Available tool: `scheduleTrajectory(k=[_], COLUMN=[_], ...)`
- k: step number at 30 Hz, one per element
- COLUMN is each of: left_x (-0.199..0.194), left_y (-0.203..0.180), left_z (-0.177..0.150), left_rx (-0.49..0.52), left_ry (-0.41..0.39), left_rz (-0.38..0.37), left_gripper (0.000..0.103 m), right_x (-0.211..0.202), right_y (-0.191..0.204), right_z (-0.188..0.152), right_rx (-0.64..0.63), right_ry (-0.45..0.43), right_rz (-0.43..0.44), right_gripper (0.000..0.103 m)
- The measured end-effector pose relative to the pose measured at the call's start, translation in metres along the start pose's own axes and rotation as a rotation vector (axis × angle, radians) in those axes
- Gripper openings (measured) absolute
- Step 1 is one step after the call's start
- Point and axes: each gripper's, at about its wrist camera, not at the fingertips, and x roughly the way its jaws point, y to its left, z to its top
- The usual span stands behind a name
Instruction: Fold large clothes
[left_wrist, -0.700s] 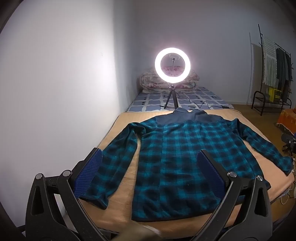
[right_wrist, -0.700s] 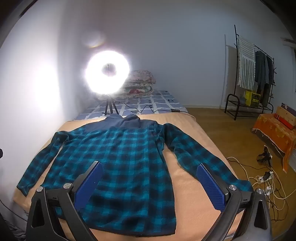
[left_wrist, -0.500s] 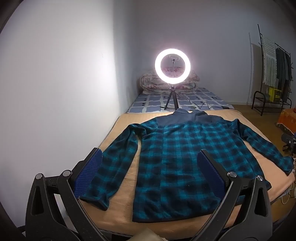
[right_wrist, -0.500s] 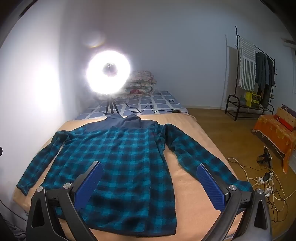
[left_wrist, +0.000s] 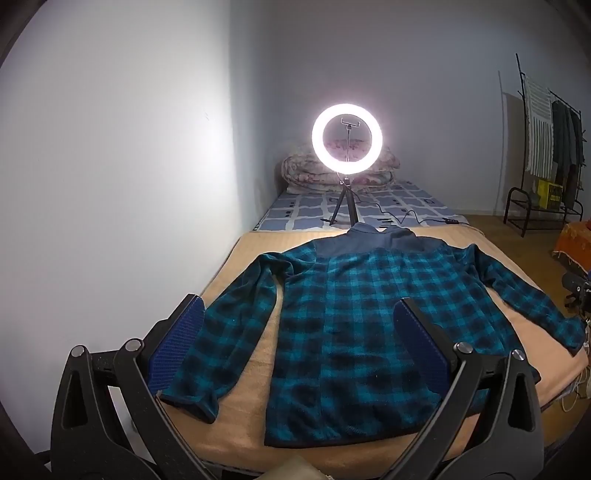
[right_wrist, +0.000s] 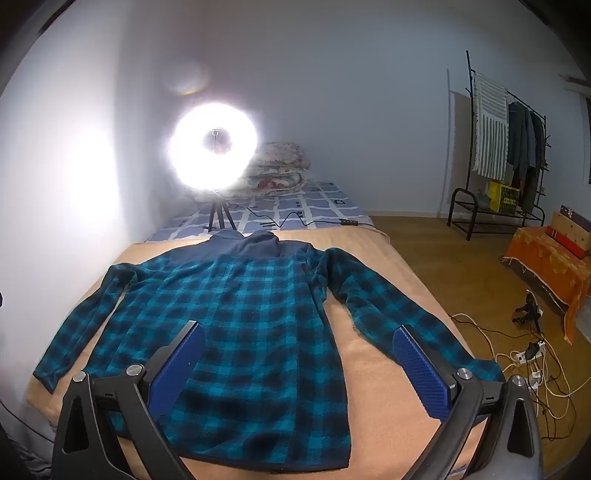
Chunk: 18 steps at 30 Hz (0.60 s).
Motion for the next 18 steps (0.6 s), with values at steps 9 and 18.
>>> scheduleTrajectory(k=[9,18], left_x=[-0.0003,-0.0011], left_y=[0.0025,0.0046], left_z=[-0.0003,-0.0011], left_rx=[-0.004,-0.004], left_ry=[-0.011,-0.016], left_rz=[0.007,0.009], left_gripper=[0.103,0.103], right_x=[-0.0003,-0.0006], right_y=[-0.0022,-0.0032], right_z=[0.0001,0.0004], right_rx=[0.003,0.004], right_ry=[-0.003,-0.004], right_rz=[-0.013,-0.026], right_gripper=[0.103,0.103])
